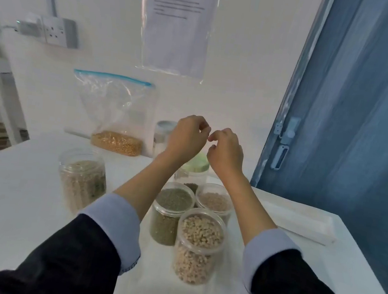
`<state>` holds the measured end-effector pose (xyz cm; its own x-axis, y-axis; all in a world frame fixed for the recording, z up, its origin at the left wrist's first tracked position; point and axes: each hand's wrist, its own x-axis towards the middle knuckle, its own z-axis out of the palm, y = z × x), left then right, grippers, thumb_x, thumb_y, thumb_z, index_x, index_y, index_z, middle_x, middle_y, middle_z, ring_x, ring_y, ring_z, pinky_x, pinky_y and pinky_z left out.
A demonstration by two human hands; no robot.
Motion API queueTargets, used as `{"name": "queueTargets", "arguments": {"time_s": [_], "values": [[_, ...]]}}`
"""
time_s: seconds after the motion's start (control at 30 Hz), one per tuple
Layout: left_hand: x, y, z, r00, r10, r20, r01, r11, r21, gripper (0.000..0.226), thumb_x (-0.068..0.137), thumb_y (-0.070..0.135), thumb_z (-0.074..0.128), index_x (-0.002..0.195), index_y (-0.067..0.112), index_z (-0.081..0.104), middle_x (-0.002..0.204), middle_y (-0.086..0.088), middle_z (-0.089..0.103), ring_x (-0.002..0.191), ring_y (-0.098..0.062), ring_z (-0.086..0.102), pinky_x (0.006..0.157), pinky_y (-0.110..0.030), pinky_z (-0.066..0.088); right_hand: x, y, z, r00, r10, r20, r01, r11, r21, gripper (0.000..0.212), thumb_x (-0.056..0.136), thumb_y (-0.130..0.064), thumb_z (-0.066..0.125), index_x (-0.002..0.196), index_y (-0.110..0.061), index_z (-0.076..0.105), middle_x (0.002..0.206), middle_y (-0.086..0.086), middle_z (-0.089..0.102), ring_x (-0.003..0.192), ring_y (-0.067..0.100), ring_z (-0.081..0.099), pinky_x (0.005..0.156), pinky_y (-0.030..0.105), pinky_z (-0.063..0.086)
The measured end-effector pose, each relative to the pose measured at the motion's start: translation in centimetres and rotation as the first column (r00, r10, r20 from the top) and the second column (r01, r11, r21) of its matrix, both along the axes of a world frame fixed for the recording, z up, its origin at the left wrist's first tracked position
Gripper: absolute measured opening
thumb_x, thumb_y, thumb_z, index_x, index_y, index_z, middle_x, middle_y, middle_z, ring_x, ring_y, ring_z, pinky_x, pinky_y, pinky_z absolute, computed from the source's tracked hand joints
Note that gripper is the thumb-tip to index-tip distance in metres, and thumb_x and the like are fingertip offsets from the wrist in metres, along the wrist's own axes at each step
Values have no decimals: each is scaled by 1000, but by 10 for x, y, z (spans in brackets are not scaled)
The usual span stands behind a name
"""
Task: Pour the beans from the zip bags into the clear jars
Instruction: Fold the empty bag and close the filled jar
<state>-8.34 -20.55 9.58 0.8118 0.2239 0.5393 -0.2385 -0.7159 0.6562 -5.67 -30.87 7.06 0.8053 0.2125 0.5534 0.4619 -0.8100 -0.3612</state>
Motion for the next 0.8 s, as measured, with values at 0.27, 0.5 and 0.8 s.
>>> {"name": "queueTargets", "arguments": {"time_s": [0.27,0.5,0.8], "values": [[-24,178,-11,993,72,-93,-65,995,76,18,90,14,53,94,5,68,96,-6,69,90,-21,60,78,-28,46,-23,167,-6,943,215,-252,-234,971,-46,21,89,-2,50,99,-12,66,110,5,61,103,23,57,80,30,44],[-41,268,-61,950,-67,-306,73,997,9,19,92,15,55,94,0,67,94,-12,68,85,-22,58,77,-32,44,-13,224,-88,671,-121,-732,-448,719,-530,80,79,-35,74,146,-19,33,148,8,34,129,29,43,99,38,42],[-49,277,-107,916,-361,-177,135,689,-712,25,99,17,45,104,3,65,97,-8,70,91,-18,65,87,-31,49,-3,220,-145,763,-43,-645,-93,980,-176,78,71,-41,72,137,-31,32,130,14,32,126,35,31,101,39,34]]}}
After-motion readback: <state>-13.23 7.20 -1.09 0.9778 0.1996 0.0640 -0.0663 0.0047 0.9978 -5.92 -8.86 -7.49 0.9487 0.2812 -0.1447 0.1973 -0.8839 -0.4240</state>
